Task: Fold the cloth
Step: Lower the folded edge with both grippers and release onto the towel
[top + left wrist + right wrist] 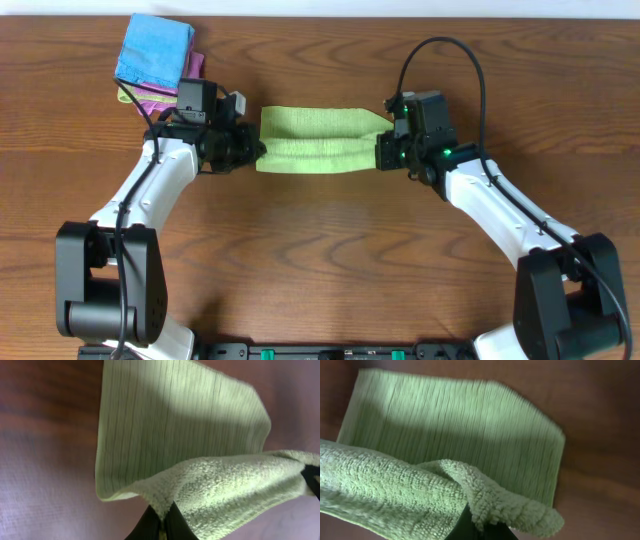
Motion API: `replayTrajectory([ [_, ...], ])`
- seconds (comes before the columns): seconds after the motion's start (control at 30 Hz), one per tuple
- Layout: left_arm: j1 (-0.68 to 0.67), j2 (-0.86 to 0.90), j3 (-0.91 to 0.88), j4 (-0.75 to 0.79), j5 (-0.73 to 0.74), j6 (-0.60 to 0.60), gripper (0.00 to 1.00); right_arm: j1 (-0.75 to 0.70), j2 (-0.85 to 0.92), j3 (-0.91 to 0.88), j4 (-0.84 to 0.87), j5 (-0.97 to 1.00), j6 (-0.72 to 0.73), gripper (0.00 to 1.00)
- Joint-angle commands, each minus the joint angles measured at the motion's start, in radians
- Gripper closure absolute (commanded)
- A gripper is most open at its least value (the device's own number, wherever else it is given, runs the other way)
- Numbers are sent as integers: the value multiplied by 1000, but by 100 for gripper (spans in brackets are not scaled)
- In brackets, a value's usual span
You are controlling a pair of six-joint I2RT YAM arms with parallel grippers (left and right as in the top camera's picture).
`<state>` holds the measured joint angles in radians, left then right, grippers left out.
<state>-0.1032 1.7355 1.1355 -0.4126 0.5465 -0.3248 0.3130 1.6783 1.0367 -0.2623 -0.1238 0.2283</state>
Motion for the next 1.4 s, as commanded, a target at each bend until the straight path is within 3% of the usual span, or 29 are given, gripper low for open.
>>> replayTrajectory([
  [0.0,-1,-3,-2,61,-110,-37,94,8,11,10,28,96,10,99],
  [0.43,-2,144,0,340,-159,-132,94,5,237,219,53,165,-50,99],
  [0.67,-2,217,3,441,-183,-181,94,-1,312,237,71,180,-51,99],
  [1.37,-2,305,26,531,-212,-203,94,-7,378,239,193,233,-69,98],
])
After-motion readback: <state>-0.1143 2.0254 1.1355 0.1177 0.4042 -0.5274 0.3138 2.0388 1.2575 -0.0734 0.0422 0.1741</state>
